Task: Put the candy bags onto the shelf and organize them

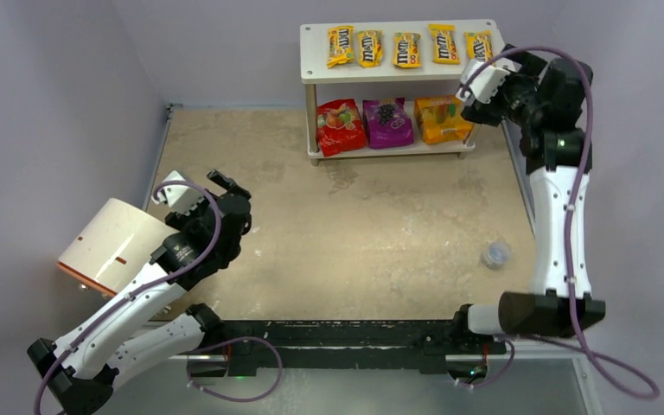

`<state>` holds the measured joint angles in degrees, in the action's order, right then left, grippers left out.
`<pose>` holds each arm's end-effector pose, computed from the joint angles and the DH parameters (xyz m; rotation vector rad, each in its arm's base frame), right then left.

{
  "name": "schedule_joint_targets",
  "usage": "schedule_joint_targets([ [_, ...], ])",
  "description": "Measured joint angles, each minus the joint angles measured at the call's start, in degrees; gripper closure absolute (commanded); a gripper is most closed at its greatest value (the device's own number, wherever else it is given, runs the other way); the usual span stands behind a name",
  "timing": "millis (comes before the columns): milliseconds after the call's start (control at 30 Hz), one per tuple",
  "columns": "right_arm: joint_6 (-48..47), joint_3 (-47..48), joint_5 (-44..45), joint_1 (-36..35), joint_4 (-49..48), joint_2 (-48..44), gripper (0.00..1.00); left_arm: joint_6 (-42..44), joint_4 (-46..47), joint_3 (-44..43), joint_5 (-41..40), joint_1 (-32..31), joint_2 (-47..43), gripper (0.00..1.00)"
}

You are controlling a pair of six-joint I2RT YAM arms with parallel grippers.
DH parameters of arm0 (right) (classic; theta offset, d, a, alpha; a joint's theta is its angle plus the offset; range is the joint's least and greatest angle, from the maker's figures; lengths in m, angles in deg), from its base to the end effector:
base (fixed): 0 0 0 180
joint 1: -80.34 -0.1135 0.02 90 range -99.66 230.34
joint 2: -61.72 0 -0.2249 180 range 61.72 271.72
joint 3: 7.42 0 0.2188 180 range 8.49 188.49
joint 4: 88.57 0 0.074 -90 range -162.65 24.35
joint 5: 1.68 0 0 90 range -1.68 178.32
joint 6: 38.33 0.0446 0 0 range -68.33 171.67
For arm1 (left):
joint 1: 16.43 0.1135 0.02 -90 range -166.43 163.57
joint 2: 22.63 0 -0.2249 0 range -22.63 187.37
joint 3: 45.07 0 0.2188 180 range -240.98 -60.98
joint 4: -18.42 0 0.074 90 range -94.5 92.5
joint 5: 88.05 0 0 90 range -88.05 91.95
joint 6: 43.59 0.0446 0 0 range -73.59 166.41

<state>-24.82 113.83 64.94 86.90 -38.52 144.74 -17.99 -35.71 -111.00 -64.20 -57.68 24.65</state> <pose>0.2773 -0.0141 0.4486 -1.2700 1.2920 -0.6855 0.1394 -0.0680 0.2953 -0.9073 1.5636 -0.0292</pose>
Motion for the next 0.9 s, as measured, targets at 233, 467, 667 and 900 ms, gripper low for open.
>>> schedule_joint_targets([
  [233, 62.7, -34.0, 7.8, 0.0, -36.4, -24.9, 0.01, 5.9, 6.5, 3.4, 7.9, 0.0, 0.2, 0.00],
  [467, 100.5, -56.0, 16.5, 0.0, -37.2, -41.7, 0.01, 12.7, 11.5, 5.7, 17.5, 0.0, -0.2, 0.00],
  [667, 106.7, -67.5, 22.6, 0.0, -26.9, -45.9, 0.01, 19.4, 16.1, 9.7, 28.3, 0.0, -0.6, 0.00],
  [900, 107.2, -75.3, 27.8, 0.0, -22.9, -54.1, 0.01, 23.8, 17.7, 10.0, 36.0, 0.0, -0.8, 0.00],
])
